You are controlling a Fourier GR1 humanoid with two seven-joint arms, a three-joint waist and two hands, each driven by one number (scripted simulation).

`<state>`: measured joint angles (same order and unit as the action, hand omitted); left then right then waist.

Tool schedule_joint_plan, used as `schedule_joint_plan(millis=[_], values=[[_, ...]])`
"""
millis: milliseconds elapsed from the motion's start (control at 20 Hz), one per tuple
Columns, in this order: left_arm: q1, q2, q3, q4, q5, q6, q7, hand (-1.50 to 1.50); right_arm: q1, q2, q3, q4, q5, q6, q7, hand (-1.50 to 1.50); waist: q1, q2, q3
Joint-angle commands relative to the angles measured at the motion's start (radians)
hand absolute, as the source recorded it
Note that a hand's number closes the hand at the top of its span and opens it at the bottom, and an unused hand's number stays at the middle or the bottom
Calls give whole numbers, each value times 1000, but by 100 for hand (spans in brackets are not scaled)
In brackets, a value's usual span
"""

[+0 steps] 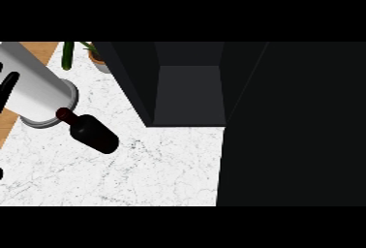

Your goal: Pick up the wine, place it into the cabinet and close the cabinet

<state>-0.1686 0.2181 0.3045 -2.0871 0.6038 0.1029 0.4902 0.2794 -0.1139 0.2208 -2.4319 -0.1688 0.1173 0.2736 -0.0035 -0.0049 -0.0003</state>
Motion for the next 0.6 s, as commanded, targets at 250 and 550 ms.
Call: schedule_joint_plan(millis=[250,550], values=[[-31,67,73,-95,62,99,140,-150,81,10,159,-249,65,-60,155,-150,-3,0,0],[-108,126,76,-161,72,208,257,-150,31,2,134,-279,56,-91,204,-150,-4,0,0]])
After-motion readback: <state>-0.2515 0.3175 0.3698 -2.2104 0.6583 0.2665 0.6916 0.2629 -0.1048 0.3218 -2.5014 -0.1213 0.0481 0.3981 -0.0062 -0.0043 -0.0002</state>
